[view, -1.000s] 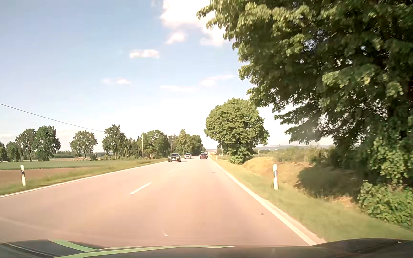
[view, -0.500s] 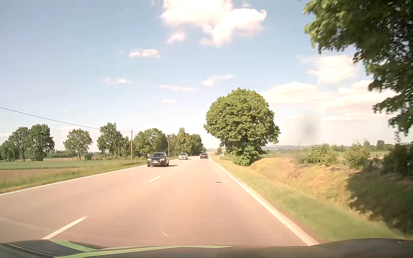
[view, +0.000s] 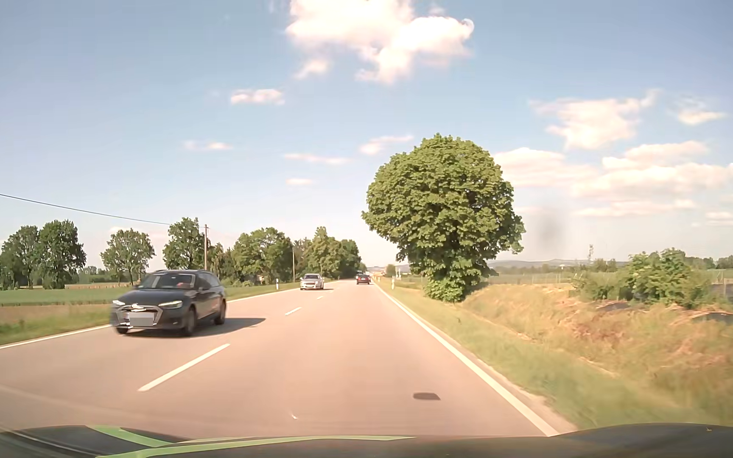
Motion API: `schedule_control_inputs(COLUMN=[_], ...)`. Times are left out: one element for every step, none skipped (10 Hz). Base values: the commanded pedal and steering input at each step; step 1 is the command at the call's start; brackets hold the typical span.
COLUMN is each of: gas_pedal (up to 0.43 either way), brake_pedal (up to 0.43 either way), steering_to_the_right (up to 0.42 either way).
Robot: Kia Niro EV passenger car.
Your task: Follow the waypoints while adhering to traffic rules and regulations
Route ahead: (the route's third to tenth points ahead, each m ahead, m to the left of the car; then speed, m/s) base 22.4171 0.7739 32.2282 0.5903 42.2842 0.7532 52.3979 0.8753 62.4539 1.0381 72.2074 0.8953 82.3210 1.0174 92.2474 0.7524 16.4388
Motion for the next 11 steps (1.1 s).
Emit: schedule_control_inputs(gas_pedal=[0.118, 0.118, 0.118, 0.118, 0.110, 0.110, 0.110, 0.110, 0.110, 0.110, 0.110], brake_pedal=[0.000, 0.000, 0.000, 0.000, 0.000, 0.000, 0.000, 0.000, 0.000, 0.000, 0.000], steering_to_the_right=[-0.002, -0.002, -0.002, -0.002, -0.002, -0.002, -0.001, -0.001, -0.001, -0.001, -0.001])
